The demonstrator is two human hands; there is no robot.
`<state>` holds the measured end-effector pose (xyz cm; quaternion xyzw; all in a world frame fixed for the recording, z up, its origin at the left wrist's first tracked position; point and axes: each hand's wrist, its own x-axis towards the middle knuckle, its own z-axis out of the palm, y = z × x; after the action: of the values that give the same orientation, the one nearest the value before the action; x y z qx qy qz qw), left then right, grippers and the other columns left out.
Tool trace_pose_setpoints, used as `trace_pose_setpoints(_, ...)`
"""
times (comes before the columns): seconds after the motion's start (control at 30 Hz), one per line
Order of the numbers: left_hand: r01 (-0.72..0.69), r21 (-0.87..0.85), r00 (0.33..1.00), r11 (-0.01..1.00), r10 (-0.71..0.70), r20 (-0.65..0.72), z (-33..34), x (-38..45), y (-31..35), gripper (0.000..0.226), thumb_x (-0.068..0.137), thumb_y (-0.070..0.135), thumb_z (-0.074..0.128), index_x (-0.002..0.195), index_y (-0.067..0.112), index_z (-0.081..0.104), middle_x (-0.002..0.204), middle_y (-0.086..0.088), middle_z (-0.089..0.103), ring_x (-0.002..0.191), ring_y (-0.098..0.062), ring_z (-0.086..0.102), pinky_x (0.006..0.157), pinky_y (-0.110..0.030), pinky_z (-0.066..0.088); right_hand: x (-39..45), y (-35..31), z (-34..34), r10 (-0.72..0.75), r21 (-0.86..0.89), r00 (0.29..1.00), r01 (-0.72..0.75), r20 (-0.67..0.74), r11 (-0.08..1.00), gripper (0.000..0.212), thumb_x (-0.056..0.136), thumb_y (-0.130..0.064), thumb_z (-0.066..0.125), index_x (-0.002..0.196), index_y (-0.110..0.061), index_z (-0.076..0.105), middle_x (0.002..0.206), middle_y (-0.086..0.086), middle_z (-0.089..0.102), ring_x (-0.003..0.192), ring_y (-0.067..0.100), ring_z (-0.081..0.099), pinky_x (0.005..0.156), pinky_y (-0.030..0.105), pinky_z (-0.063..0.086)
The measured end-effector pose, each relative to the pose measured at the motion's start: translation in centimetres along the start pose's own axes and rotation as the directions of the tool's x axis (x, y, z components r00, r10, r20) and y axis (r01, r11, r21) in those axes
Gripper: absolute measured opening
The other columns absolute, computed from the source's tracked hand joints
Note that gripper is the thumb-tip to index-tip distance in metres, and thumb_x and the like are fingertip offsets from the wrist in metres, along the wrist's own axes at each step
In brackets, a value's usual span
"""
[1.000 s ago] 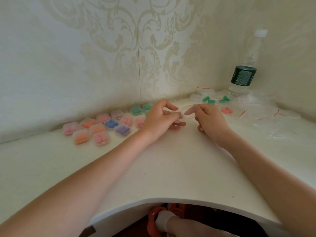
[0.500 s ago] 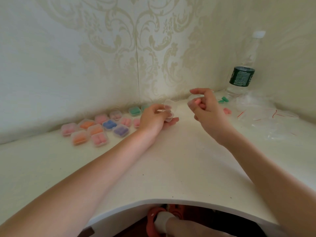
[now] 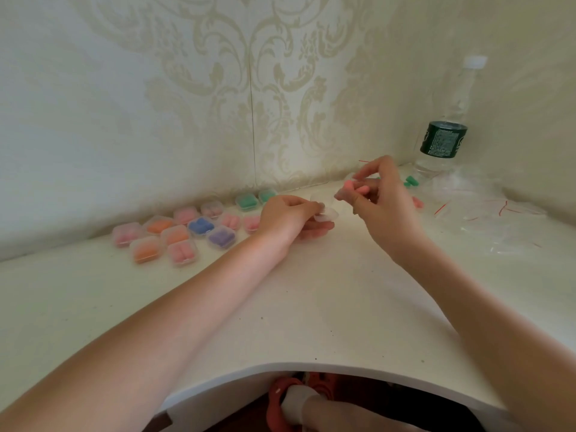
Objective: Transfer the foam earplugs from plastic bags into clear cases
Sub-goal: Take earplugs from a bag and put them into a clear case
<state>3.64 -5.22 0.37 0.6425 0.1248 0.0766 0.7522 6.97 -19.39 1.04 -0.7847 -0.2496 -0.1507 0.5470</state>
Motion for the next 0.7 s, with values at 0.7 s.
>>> trace_pose_setpoints(0.7, 0.178, -0.111, 0.954, 0.978, -0.144, 0.262, -1.3, 0.5, 1.0, 0.012, 0.088, 0.007, 0.061, 0.095, -0.002, 0.066, 0.077, -0.011, 0.072, 0.067, -0.015, 0.071, 0.061, -0.020, 0.057, -0.5, 0.1, 0.3, 0.016, -0.065, 0.986, -0.005, 0.165, 0.998, 0.005, 0.078, -0.015, 0.077, 0.078, -0.014, 0.072, 0.064, -0.014, 0.062, 0.064, -0.008, 0.054, 0.058, 0.003, 0.036)
